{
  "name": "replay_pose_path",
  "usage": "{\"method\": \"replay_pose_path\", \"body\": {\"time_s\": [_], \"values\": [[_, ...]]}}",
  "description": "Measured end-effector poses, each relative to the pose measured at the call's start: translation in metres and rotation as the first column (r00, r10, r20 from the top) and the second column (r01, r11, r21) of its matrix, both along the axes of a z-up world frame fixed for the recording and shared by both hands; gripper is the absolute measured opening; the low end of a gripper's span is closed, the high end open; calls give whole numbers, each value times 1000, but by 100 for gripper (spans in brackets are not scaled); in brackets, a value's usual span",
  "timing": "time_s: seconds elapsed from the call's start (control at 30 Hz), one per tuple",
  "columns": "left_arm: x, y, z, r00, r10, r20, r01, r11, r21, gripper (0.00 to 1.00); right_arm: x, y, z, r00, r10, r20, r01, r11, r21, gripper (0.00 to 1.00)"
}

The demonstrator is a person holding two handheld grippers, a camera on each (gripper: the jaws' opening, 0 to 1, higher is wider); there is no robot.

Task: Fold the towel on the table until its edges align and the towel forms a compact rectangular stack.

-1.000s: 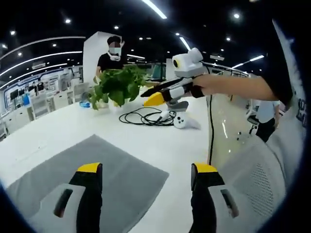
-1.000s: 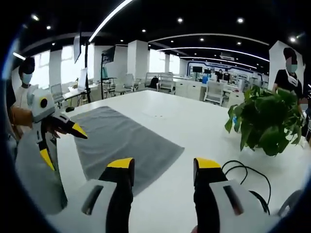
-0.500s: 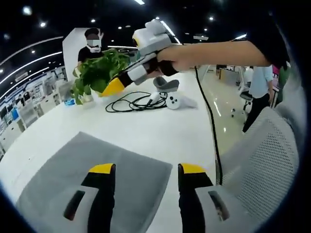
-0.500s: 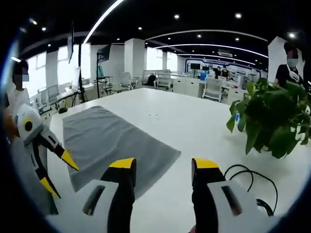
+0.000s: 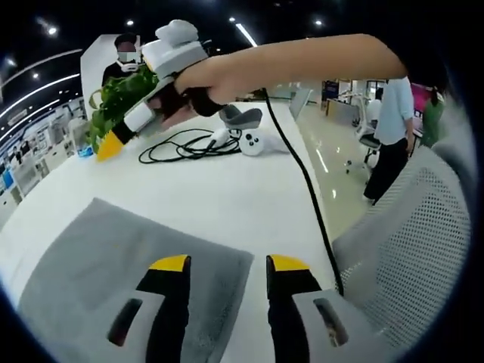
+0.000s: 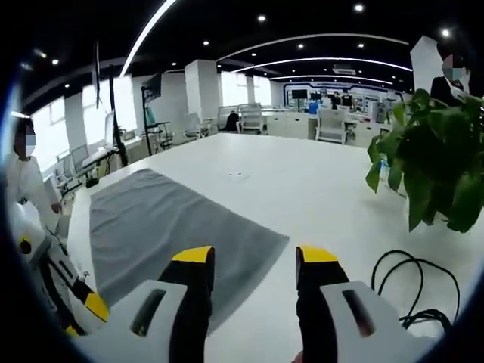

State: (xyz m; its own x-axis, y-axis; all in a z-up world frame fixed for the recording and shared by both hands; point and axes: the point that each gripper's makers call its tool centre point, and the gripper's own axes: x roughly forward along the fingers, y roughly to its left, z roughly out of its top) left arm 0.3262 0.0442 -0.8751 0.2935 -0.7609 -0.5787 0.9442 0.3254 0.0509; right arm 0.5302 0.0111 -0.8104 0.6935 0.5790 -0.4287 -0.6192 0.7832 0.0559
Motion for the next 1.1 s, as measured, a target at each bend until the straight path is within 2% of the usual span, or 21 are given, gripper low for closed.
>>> {"method": "replay_pose_path", "body": {"time_s": [0.17, 0.23, 0.4, 0.63, 0.83, 1.1], "values": [[-2, -7, -8, 1000, -9, -8, 9, 1000, 14, 35, 13, 2, -10, 1000, -21, -15, 21, 1000, 9, 42], [-2, -9, -9, 1000, -8, -10, 8, 1000, 10, 34, 15, 4, -14, 999, -40, -37, 41, 999, 27, 41], [-7, -20, -14, 999, -29, -28, 29, 1000, -2, 30, 21, 12, -21, 998, -43, -44, 44, 998, 35, 40], [-8, -23, -19, 999, -16, -48, 15, 1000, -4, 30, 32, 11, -37, 996, -58, -69, 60, 998, 28, 38], [-10, -27, -25, 998, -13, -58, 12, 1000, -3, 30, 45, 8, -49, 989, -118, -84, 120, 992, 26, 38], [-12, -25, -34, 998, -21, -57, 22, 999, 23, 27, 59, 14, -64, 987, -121, -104, 122, 992, 11, 36]]}}
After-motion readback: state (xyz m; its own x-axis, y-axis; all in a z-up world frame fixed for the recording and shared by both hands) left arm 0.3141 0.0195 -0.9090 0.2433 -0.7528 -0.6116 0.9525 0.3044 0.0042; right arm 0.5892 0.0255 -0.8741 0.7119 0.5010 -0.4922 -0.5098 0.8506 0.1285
